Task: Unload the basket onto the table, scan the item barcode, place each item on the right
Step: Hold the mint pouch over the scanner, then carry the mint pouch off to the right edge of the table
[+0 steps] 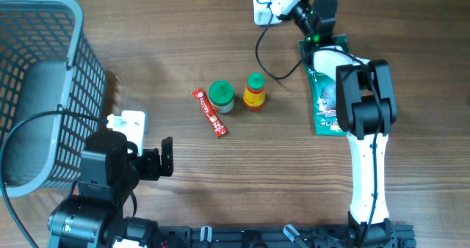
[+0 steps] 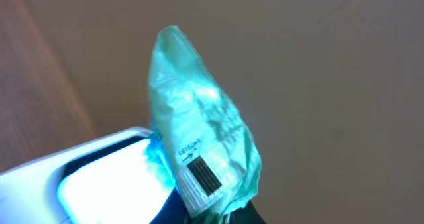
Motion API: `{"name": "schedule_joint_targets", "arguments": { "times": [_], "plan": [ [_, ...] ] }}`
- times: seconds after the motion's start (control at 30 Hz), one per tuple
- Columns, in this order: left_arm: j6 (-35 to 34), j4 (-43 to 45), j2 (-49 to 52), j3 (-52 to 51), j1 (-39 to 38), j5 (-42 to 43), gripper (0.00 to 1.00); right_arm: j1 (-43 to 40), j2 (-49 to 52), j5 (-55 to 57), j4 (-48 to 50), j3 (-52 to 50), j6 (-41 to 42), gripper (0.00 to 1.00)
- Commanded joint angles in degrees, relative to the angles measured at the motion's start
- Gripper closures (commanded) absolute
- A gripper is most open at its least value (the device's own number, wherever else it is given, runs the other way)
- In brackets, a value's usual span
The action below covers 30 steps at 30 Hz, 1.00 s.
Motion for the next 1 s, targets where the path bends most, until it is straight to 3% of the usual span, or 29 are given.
{"name": "schedule_joint_targets", "arguments": {
  "times": [0.0,0.17,0.47,0.8,0.97],
  "plan": [
    [-0.52,0.15,-0.31,-0.33,-0.31,0.26,0.00,0.46,1.57,-0.92,-7.43,0.00,-0.07,0.95],
    [-0.52,0.15,-0.31,-0.33,-0.31,0.26,0.00,0.44,1.57,-0.90,-12.55,-0.28,-0.15,0.95],
    [-0.52,0.15,-0.31,-0.33,-0.31,0.26,0.00,0.44,0.74,-0.63,-12.72,-0.28,0.09,0.95],
    [-0.52,0.15,-0.31,-0.33,-0.31,0.26,0.00,0.33,-9.75,2.45,-13.38,-0.28,1.97,0.95],
    [-0.52,0.15,-0.31,-0.33,-0.31,0.26,0.00,-0.68,-15.69,8.11,-18.43,-0.28,3.65,0.95]
  ]
}}
